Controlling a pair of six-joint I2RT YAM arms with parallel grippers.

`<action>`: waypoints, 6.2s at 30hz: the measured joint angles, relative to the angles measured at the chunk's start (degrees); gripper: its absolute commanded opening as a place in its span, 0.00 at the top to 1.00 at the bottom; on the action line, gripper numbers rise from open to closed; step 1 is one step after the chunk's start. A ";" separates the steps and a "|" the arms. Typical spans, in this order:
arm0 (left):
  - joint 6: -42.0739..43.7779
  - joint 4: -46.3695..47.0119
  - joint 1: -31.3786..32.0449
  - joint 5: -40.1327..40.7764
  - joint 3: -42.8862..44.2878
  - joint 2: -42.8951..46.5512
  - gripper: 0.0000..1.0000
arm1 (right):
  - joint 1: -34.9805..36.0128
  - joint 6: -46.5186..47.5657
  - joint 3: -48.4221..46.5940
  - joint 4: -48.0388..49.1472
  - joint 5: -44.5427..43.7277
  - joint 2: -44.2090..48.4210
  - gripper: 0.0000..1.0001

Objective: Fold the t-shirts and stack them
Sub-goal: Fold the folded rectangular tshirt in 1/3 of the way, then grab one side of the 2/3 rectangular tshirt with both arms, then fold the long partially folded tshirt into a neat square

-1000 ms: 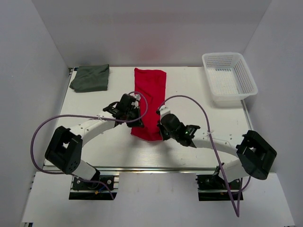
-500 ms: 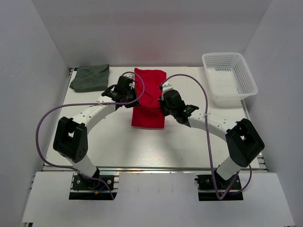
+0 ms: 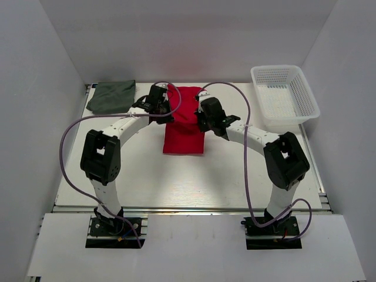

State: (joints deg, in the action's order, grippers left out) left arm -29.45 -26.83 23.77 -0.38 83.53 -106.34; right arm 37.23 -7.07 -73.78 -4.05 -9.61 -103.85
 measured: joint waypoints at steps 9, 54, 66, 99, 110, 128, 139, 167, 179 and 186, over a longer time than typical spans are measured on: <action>0.39 0.42 -1.73 0.02 5.70 -6.84 1.00 | -3.37 0.52 -7.58 -1.53 4.07 -7.34 1.00; 7.19 11.96 -3.02 -12.98 -24.20 5.20 0.00 | -8.74 -15.26 11.08 3.56 25.83 -0.76 0.10; 9.46 14.88 -3.02 -15.34 -25.75 3.98 0.54 | -8.79 -16.50 12.92 5.60 27.71 -3.56 0.52; 7.98 -11.37 3.85 -31.08 -30.64 34.38 1.00 | -7.87 -7.30 23.82 -23.96 43.98 29.00 1.00; 9.07 -18.82 3.78 -32.11 -23.02 38.86 1.00 | -8.00 -1.62 12.28 -33.68 48.00 34.12 1.00; 8.50 -9.29 2.82 -28.61 -20.31 27.54 1.00 | -11.17 -7.39 12.20 -29.73 42.80 27.45 1.00; 12.92 1.40 3.39 -42.53 -29.11 40.63 1.00 | -11.34 -6.12 23.47 -25.27 42.95 44.19 1.00; 10.27 11.85 2.73 -36.15 -32.92 30.95 1.00 | -12.28 -10.47 20.79 -19.43 29.11 31.78 1.00; 5.66 14.45 -0.74 -29.29 -26.62 21.88 1.00 | -14.21 -10.38 11.15 -16.94 28.02 21.03 1.00; 3.15 15.32 -3.37 -29.20 -23.74 15.78 1.00 | -15.28 -10.27 4.20 -16.61 28.63 12.61 1.00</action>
State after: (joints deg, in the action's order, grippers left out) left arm -26.30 -11.51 20.40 -29.58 59.79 -90.56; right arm 21.96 -17.34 -69.58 -20.67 19.03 -91.24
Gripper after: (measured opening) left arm 0.025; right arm 0.012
